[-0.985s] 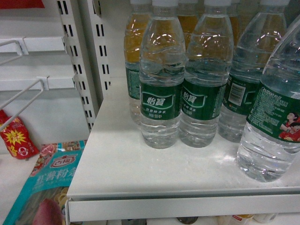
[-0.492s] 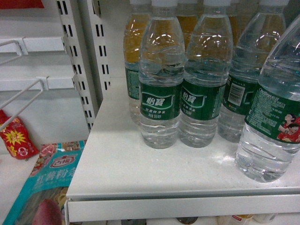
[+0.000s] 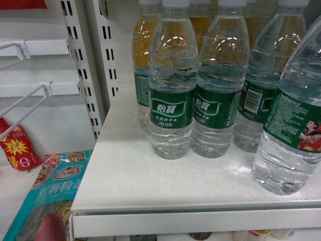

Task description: Move water from second to third shelf

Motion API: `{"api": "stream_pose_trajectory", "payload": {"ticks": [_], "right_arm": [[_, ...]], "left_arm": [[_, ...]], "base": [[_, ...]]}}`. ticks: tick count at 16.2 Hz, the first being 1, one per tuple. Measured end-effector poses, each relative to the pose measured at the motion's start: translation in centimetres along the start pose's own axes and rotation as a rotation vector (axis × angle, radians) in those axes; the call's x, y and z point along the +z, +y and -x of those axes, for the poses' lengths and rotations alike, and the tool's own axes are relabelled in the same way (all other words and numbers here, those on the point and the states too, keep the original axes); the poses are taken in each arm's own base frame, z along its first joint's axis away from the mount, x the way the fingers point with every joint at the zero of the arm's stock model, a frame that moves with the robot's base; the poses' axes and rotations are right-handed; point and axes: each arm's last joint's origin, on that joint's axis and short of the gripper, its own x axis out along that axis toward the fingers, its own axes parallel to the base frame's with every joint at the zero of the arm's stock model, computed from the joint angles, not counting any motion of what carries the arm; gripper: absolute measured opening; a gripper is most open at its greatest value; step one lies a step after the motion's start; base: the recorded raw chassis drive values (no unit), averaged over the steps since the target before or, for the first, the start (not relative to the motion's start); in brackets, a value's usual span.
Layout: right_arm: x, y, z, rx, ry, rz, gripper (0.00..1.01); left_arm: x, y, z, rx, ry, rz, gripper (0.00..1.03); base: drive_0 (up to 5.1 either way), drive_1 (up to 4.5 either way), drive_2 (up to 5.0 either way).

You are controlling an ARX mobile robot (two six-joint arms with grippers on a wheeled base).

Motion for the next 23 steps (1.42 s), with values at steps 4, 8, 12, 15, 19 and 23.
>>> {"api": "stream_pose_trajectory", "payload": {"ticks": [4, 8, 12, 15, 19, 23], "right_arm": [[-1.0, 0.0, 1.2, 0.0, 0.003, 0.0, 0.02], [-1.6, 0.0, 1.3, 0.0, -0.012, 0.0, 0.02], [-1.6, 0.0, 1.3, 0.0, -0.009, 0.0, 0.02], [-1.6, 0.0, 1.3, 0.0, -0.009, 0.0, 0.02], [-1.6, 0.0, 1.3, 0.0, -0.009, 0.0, 0.22], [-1.6, 0.0, 1.3, 0.0, -0.009, 0.0, 0.71]], "left_arm": [[0.0, 0.0, 0.0, 0.0, 0.001, 0.0, 0.98], [0.0, 0.0, 0.0, 0.001, 0.0, 0.0, 0.98], [0.0, 0.0, 0.0, 0.0, 0.0, 0.0, 0.98], [0.0, 0.0, 0.0, 0.0, 0.0, 0.0, 0.98], [0.0, 0.0, 0.0, 0.0, 0.0, 0.0, 0.98], [0.0, 0.0, 0.0, 0.0, 0.0, 0.0, 0.98]], "base": [[0.0, 0.0, 0.0], [0.0, 0.0, 0.0], [0.0, 0.0, 0.0], [0.0, 0.0, 0.0], [0.0, 0.0, 0.0], [0.0, 0.0, 0.0]]}}
